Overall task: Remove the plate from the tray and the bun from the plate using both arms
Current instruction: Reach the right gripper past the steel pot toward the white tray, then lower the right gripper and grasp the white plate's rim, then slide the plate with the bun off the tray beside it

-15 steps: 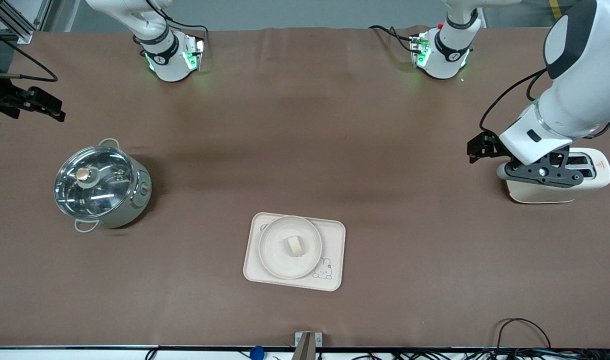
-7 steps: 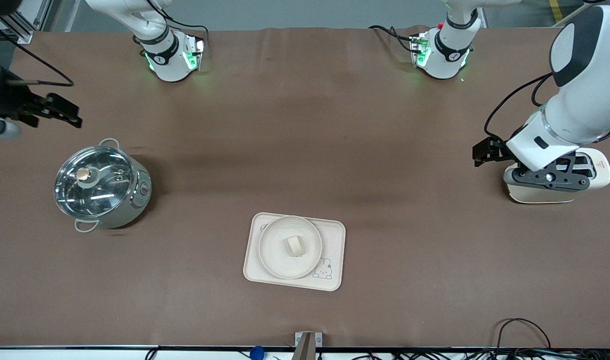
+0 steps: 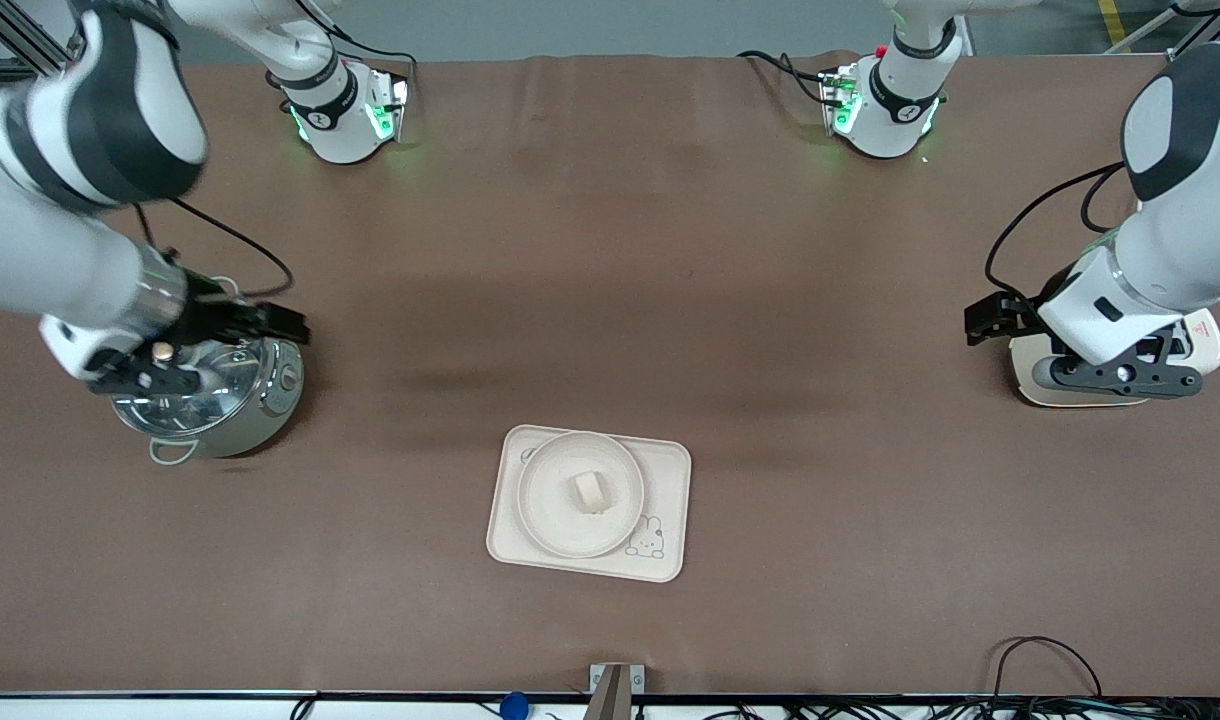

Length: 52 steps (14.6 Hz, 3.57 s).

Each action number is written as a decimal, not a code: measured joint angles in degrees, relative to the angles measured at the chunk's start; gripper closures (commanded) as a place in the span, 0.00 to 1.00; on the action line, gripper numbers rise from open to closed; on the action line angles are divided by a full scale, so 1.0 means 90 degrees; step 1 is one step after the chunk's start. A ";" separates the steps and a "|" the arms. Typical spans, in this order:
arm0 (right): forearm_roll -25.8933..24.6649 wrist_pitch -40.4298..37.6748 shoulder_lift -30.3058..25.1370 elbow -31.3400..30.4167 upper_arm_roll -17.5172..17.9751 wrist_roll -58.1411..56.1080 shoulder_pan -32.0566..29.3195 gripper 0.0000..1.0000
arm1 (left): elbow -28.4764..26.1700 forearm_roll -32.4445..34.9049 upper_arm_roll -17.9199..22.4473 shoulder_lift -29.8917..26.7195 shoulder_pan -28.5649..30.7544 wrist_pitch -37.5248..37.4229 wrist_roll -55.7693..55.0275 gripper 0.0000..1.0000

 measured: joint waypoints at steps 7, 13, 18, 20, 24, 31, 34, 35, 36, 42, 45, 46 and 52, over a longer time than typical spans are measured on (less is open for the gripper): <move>0.0564 0.1956 0.1558 0.0010 0.0022 0.1338 0.1040 0.00 | 0.0023 0.0000 0.0000 0.0011 -0.0001 0.0003 0.0008 0.00; 0.0567 0.3010 0.2687 0.0437 0.0009 0.2279 0.1691 0.00 | 0.0026 0.0000 0.0001 0.0013 0.0008 0.0002 0.0008 0.00; 0.0713 0.3245 0.3051 0.0789 -0.0023 0.2431 0.1716 0.00 | 0.0027 0.0000 0.0001 0.0014 0.0009 0.0002 0.0008 0.00; 0.0744 0.3349 0.3165 0.0839 -0.0017 0.2525 0.1820 0.00 | 0.0026 0.0000 0.0001 0.0019 0.0010 0.0002 0.0008 0.00; 0.0753 0.3613 0.3324 0.0874 -0.0013 0.2603 0.1906 0.00 | 0.0026 0.0000 0.0001 0.0063 0.0009 0.0002 0.0008 0.00; 0.0755 0.4186 0.4068 0.1494 -0.0008 0.2977 0.2106 0.03 | 0.0025 0.0000 -0.0001 0.0198 -0.0007 0.0002 0.0008 0.00; 0.0755 0.4185 0.4139 0.1648 -0.0029 0.2982 0.2102 0.45 | 0.0025 0.0000 -0.0001 0.0236 -0.0004 0.0002 0.0008 0.00; 0.0755 0.4184 0.4143 0.1657 -0.0033 0.2982 0.2101 0.64 | 0.0025 0.0000 -0.0001 0.0237 -0.0004 0.0002 0.0008 0.00; 0.0755 0.4183 0.4149 0.1658 -0.0035 0.2982 0.2101 0.78 | 0.0026 0.0000 -0.0001 0.0237 -0.0004 0.0003 0.0008 0.00; 0.0756 0.4197 0.4196 0.1658 -0.0038 0.2936 0.2100 1.00 | 0.0027 0.0000 -0.0001 0.0237 -0.0008 0.0003 0.0008 0.00; 0.0765 0.4311 0.4184 0.1748 -0.0044 0.2688 0.2057 1.00 | 0.0049 0.0000 -0.0001 0.0237 -0.0007 0.0003 0.0015 0.00; 0.0765 0.4312 0.4159 0.1756 -0.0037 0.2600 0.2053 1.00 | 0.0065 0.0000 -0.0001 0.0236 -0.0007 0.0003 0.0018 0.00; 0.0764 0.4902 0.2779 -0.0220 0.0446 0.2168 0.2136 1.00 | 0.0133 0.0000 -0.0020 0.0221 -0.0020 0.0002 0.0017 0.00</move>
